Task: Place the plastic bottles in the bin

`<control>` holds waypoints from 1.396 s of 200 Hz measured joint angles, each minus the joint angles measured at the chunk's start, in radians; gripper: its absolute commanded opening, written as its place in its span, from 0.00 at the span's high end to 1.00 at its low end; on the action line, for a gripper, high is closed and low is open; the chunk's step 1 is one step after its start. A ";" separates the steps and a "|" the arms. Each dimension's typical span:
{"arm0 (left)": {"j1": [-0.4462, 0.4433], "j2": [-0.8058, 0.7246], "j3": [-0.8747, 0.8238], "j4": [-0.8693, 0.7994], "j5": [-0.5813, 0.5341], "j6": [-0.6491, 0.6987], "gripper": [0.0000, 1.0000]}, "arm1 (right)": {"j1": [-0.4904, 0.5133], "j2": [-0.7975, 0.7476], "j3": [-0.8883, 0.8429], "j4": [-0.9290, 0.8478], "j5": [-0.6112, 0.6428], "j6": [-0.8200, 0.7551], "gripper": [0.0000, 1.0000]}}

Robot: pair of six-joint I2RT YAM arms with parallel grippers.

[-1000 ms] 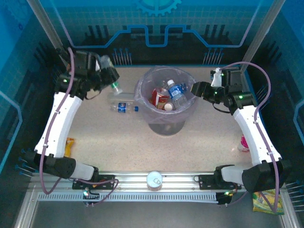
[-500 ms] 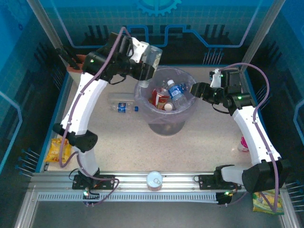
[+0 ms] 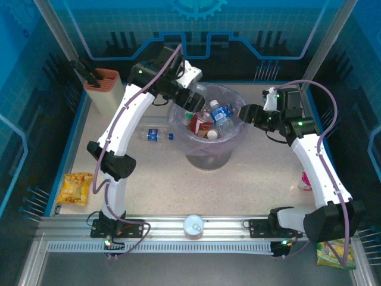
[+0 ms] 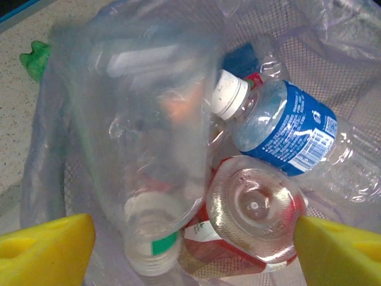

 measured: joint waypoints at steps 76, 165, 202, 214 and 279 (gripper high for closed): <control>0.000 0.000 -0.017 0.191 -0.019 -0.095 0.50 | 0.000 0.000 0.000 0.000 -0.002 -0.003 0.38; -0.045 -0.131 -0.437 0.336 -0.024 -0.158 0.75 | 0.000 0.000 0.000 -0.011 0.001 -0.011 0.38; -0.046 -0.212 -0.568 0.421 -0.026 -0.162 0.76 | 0.000 0.000 0.000 -0.011 0.001 -0.011 0.38; -0.046 -0.219 -0.579 0.432 -0.025 -0.163 0.75 | 0.001 0.000 0.000 -0.010 0.001 -0.011 0.38; -0.046 -0.215 -0.468 0.410 0.005 -0.197 0.45 | 0.008 0.003 0.006 -0.011 0.000 -0.011 0.36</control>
